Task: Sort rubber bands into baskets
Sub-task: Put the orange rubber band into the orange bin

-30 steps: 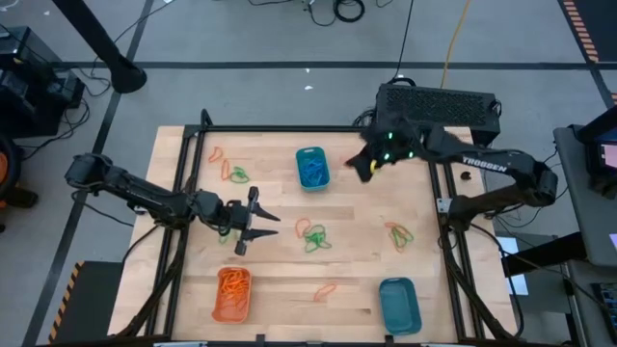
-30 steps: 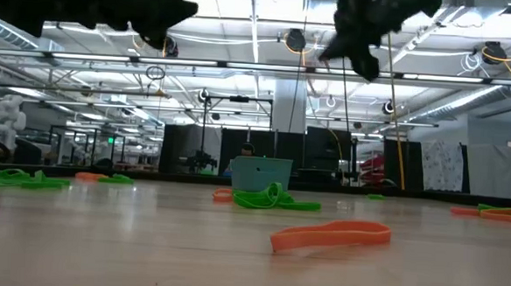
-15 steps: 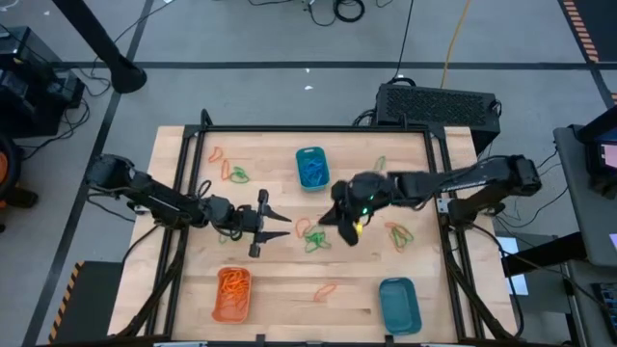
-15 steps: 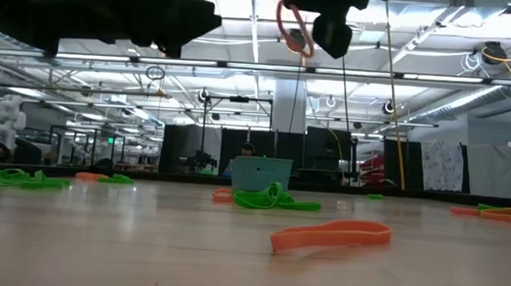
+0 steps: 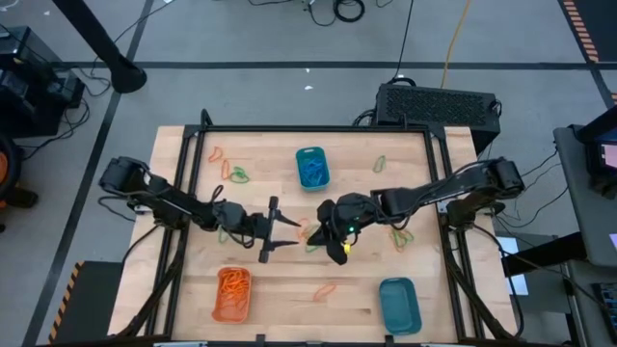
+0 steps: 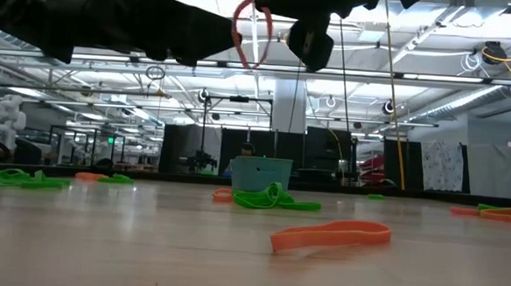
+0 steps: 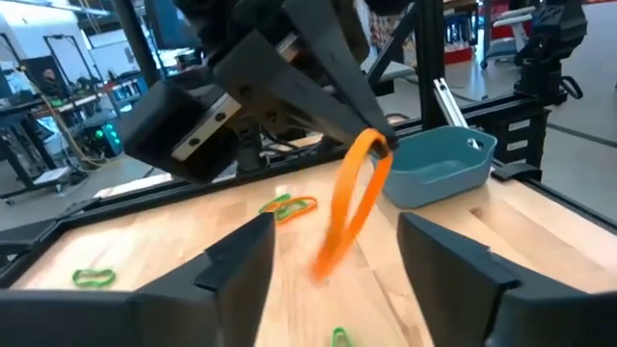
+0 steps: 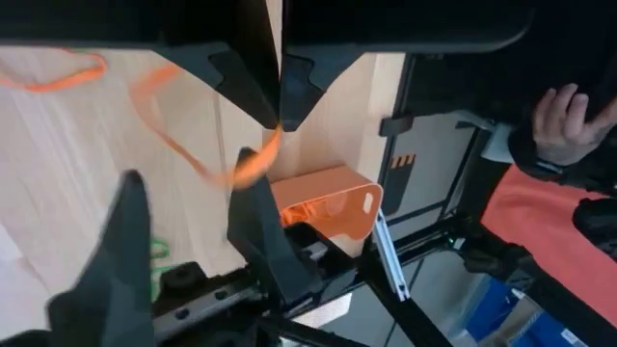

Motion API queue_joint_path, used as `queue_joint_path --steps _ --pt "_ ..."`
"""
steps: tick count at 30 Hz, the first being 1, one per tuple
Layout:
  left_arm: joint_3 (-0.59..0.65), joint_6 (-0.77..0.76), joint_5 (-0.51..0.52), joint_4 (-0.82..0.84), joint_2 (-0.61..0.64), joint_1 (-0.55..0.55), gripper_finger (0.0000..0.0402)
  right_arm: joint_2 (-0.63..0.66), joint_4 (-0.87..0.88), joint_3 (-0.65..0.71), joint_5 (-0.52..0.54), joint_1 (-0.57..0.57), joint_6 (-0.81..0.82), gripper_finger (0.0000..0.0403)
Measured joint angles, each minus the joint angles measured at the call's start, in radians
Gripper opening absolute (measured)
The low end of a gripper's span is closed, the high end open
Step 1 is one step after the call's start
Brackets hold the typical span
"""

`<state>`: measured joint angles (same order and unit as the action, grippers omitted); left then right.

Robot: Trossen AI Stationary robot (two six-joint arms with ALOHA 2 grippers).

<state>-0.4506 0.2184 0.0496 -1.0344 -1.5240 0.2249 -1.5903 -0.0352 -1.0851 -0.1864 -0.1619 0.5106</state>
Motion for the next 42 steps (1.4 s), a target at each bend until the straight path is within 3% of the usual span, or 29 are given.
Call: queue_joint_path --steps 6,14,22,30,36,42 --pt "-0.039 -0.003 -0.016 -0.012 -0.039 0.004 0.0276 -0.018 -0.013 0.0 -0.001 0.0 -0.001 0.0" --pt "-0.084 -0.002 -0.024 -0.006 -0.088 0.027 0.027 -0.018 -0.032 0.0 0.005 0.001 0.0 0.0" --pt "-0.088 -0.002 -0.023 -0.006 -0.09 0.026 0.0182 -0.018 -0.029 0.0 0.006 0.001 0.001 0.0" --pt "-0.088 -0.001 -0.023 0.006 -0.09 0.026 0.0014 -0.018 -0.029 0.0 0.001 0.001 0.022 0.0" --pt "-0.088 -0.001 -0.022 0.006 -0.09 0.026 0.0005 -0.018 -0.028 0.0 0.0 0.001 0.028 0.0008" --pt "-0.088 -0.001 -0.022 0.006 -0.089 0.026 0.0003 -0.018 -0.02 0.0 -0.003 0.005 0.001 0.0051"
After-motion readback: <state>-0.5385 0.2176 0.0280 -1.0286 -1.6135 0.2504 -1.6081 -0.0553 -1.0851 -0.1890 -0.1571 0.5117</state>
